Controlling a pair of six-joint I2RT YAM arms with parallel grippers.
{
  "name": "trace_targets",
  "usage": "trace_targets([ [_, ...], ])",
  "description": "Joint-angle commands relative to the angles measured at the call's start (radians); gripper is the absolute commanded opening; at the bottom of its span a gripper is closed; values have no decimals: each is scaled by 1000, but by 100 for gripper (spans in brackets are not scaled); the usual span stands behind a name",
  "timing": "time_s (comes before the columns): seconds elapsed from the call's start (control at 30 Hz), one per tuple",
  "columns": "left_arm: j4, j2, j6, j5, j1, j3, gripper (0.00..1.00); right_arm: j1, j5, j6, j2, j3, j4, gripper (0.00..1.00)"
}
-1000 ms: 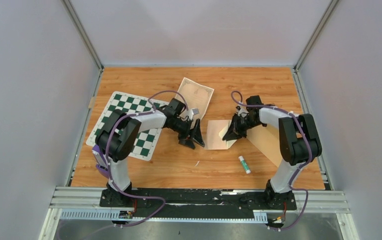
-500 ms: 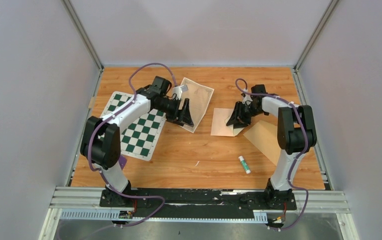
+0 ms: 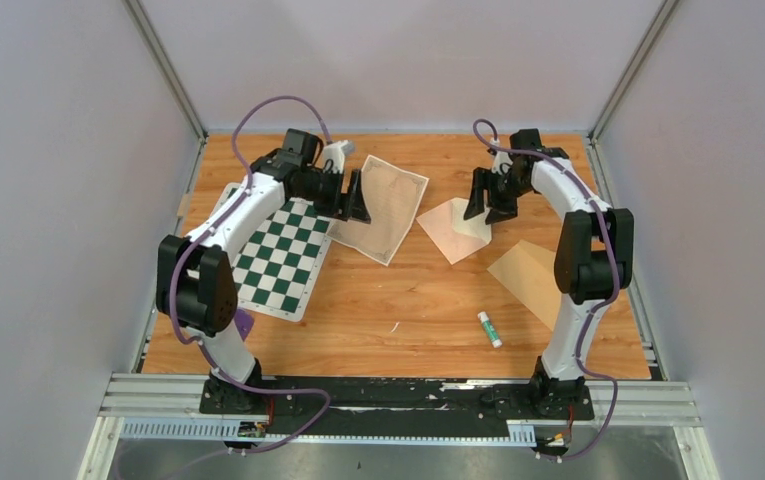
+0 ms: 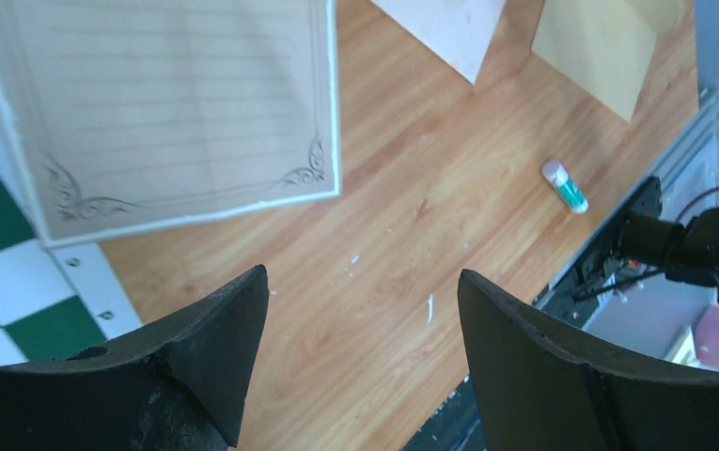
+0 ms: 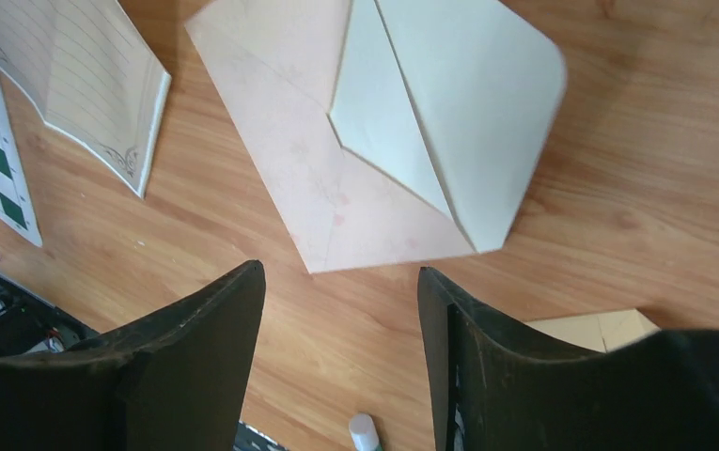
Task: Place the letter into the envelope and seal it
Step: Place the letter in the envelope, then pick up the letter from the center of the board.
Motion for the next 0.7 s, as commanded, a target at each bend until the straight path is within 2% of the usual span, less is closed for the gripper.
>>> trace_targets([
  [0.0,5,-57,38,-28,43,66,82,-11,41,-55,-35,4,-93,62],
  [0.13,13,-66,39,-28,60,66,82,-11,9,-29,-38,-17,-53,61],
  [0.2,12,-72,43,-26,68,71,81,-14,-93,-29,-30,9,-23,60],
  [0.3,-1,-70,62,-31,100,98,81,-12,-251,-80,27,133,21,59],
  [0.4,-7,-60,70,-23,151,143,82,-12,-303,-79,91,234,135,63],
  [0.5,-10,-60,87,20,177,158,82,-6,-362,-4,177,318,256,69],
  [0.67,44,-97,107,60,191,108,82,34,-414,42,345,476,325,74],
])
